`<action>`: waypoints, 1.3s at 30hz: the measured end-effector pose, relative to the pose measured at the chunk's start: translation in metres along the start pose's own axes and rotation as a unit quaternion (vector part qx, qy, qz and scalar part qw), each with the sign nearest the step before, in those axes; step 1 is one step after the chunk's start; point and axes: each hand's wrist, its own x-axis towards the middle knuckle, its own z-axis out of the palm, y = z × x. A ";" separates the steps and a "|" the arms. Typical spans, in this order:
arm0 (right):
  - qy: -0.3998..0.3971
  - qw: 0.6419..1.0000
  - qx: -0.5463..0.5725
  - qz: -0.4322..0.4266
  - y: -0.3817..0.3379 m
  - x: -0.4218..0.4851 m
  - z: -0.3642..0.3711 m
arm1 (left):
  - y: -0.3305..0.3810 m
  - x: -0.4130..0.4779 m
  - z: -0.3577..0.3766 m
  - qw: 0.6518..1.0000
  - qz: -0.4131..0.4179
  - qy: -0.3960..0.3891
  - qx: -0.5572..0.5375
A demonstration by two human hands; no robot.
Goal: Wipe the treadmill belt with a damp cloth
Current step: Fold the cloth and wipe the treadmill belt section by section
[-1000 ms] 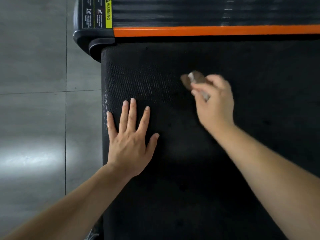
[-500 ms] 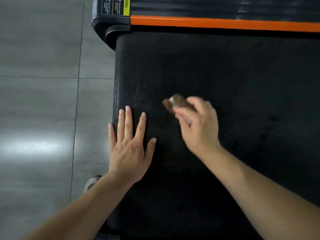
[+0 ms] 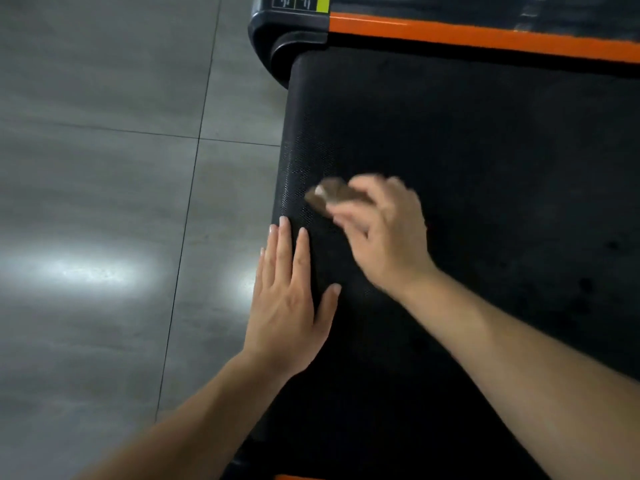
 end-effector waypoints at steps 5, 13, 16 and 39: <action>-0.059 0.995 0.028 -0.068 -0.015 -0.028 -0.002 | -0.008 -0.034 0.006 0.998 -0.013 0.024 -0.050; 0.003 0.999 0.014 -0.043 -0.018 0.039 0.025 | -0.013 -0.046 0.006 0.995 -0.024 0.007 -0.092; -0.095 0.985 0.063 -0.131 -0.034 -0.035 0.008 | -0.016 -0.058 0.008 0.992 -0.025 0.010 -0.120; 0.010 0.997 -0.020 -0.077 -0.033 0.063 0.040 | -0.016 -0.060 0.000 0.972 -0.102 -0.017 -0.212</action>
